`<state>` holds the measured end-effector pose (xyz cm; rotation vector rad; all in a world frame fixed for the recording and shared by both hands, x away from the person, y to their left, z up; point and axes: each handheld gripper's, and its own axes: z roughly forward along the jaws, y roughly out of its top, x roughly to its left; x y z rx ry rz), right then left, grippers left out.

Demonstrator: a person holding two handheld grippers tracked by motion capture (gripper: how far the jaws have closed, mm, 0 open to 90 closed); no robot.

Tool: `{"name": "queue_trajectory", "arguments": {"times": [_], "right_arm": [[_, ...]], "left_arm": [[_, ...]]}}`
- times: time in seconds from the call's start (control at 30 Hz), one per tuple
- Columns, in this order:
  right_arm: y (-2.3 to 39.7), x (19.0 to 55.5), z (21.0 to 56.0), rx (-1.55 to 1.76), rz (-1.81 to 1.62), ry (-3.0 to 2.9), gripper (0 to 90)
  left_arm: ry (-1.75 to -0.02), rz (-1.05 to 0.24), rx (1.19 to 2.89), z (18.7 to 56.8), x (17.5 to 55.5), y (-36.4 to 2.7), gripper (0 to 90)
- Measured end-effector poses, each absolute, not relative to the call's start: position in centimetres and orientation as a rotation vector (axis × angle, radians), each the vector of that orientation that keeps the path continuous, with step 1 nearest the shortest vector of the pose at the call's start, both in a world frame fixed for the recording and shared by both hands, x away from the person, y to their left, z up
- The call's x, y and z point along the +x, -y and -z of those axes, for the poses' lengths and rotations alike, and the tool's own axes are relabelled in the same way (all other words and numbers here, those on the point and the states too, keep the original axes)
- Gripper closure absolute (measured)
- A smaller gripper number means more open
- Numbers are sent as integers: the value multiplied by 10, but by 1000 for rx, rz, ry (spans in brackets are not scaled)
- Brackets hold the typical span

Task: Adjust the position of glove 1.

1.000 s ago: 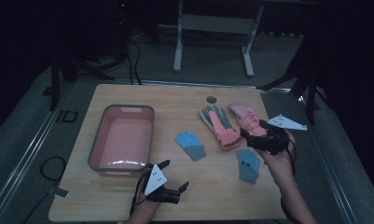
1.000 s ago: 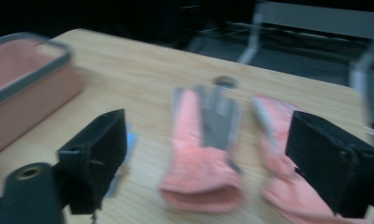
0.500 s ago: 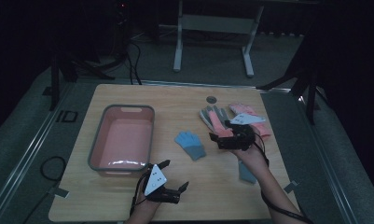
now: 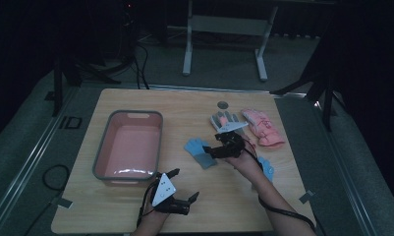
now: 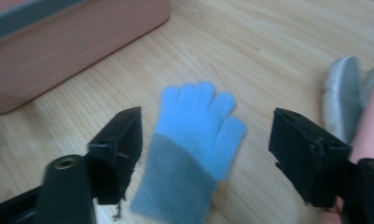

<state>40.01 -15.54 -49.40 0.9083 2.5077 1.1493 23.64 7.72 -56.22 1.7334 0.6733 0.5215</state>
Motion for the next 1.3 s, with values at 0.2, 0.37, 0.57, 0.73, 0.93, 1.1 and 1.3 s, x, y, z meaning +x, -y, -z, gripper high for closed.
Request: {"name": "queue_trajectory", "arguments": {"times": [0.2,0.37,0.57,0.73,0.93,1.1,1.3], "right_arm": [[143,411,511,916,-1122,-2545,343],[135,418,526,866,-1046,-2588,484],[130,421,543,891,-1009,-2624,566],[129,421,548,900,-1007,-2607,625],[125,416,550,874,-1008,-2570,707],[123,412,553,912,-1050,-2540,810],[124,407,541,1044,-1050,-2475,842]], "left_arm": [[-667,-521,1737,562,236,-76,13],[-666,-517,1739,562,237,-77,13],[-663,-515,1739,562,237,-77,13],[-662,-516,1739,562,236,-76,13],[-663,-517,1740,562,236,-76,13],[-665,-514,1740,562,237,-76,12],[-664,-513,1740,562,237,-77,13]]}}
